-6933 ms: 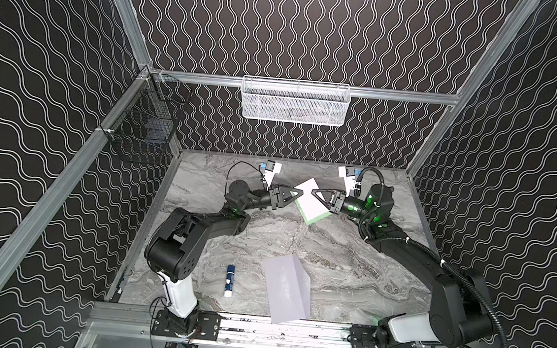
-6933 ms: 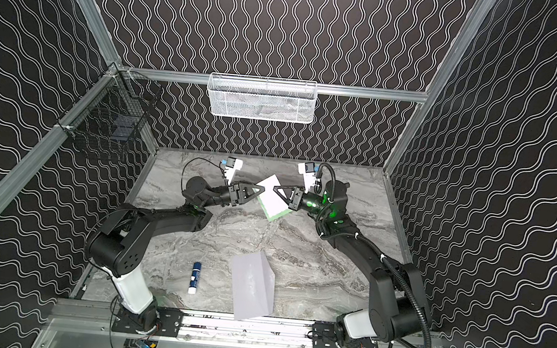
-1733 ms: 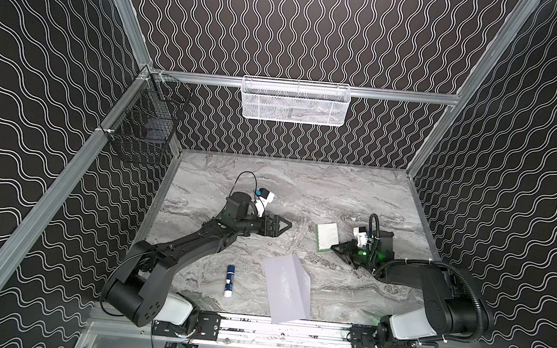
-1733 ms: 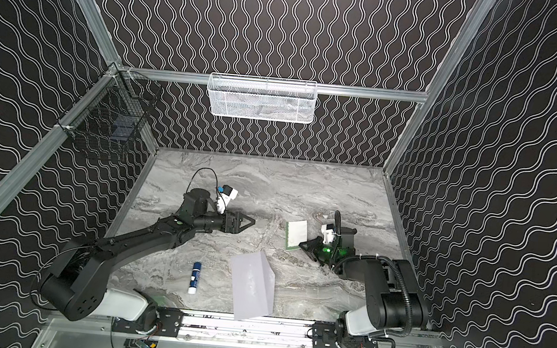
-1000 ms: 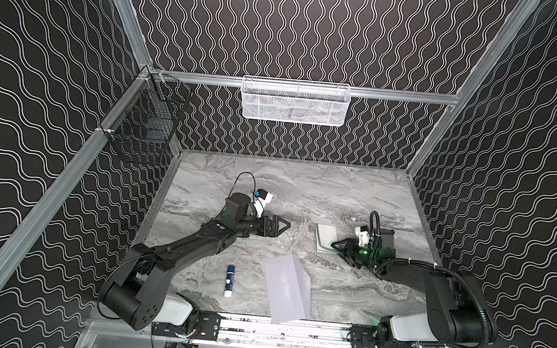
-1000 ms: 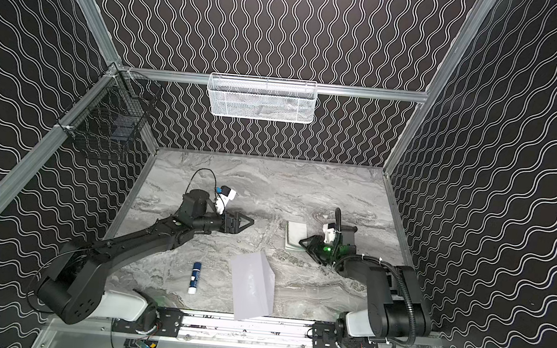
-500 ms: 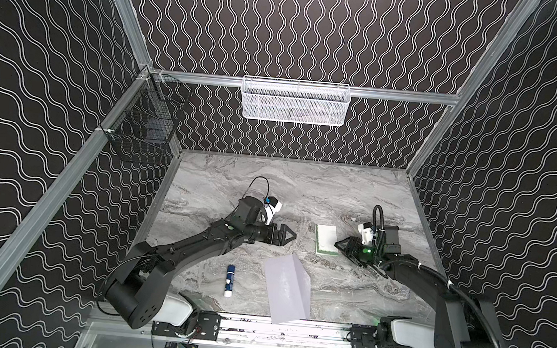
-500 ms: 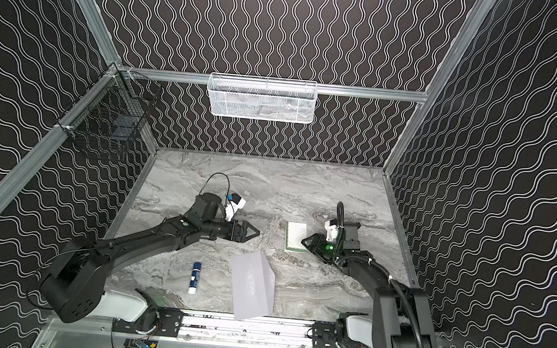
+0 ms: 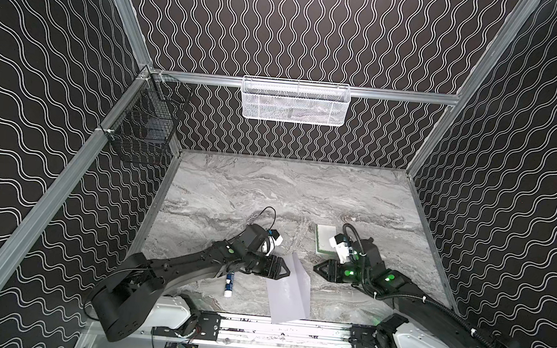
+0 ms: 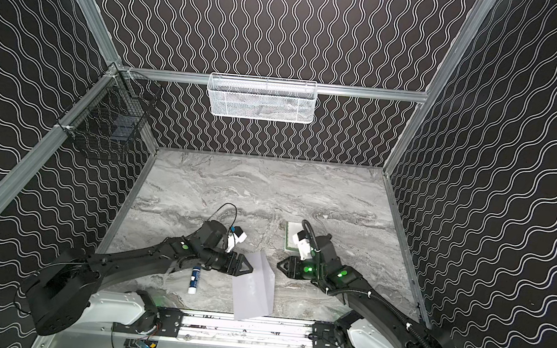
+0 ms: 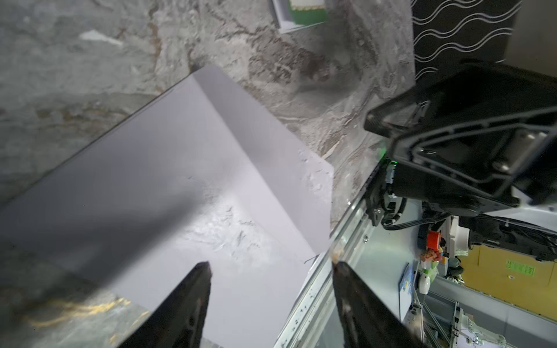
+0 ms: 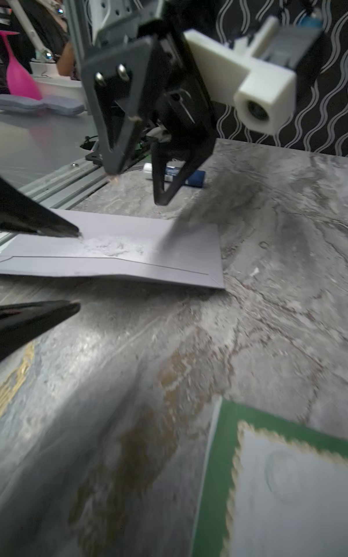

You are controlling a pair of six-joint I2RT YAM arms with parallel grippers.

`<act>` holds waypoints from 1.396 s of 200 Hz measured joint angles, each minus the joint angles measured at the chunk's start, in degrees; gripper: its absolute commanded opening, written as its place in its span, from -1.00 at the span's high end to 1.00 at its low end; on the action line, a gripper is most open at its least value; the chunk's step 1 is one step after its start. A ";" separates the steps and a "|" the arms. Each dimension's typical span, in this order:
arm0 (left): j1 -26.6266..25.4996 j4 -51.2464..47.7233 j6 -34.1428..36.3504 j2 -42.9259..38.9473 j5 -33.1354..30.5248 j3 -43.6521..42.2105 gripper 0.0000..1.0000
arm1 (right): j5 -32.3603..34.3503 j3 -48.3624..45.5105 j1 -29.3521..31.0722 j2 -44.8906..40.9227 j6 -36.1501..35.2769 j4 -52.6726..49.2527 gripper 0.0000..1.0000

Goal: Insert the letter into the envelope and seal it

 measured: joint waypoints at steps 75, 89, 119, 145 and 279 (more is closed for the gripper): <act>-0.04 0.61 0.22 3.91 0.94 -1.29 0.09 | 7.67 2.69 15.30 11.67 -0.87 7.34 0.42; -0.04 0.48 0.26 3.52 1.22 -1.62 0.09 | 8.28 2.93 15.50 13.46 -0.87 7.91 0.44; -0.04 0.52 0.42 4.87 1.68 -2.47 0.11 | 9.16 3.32 15.39 16.70 -0.81 8.41 0.50; -0.04 2.40 0.39 6.23 2.93 -3.32 0.22 | 10.43 2.49 14.05 18.40 0.28 9.05 0.53; 4.20 5.38 1.95 7.13 7.02 -5.90 0.29 | 10.64 -6.56 4.17 10.62 7.76 10.75 0.45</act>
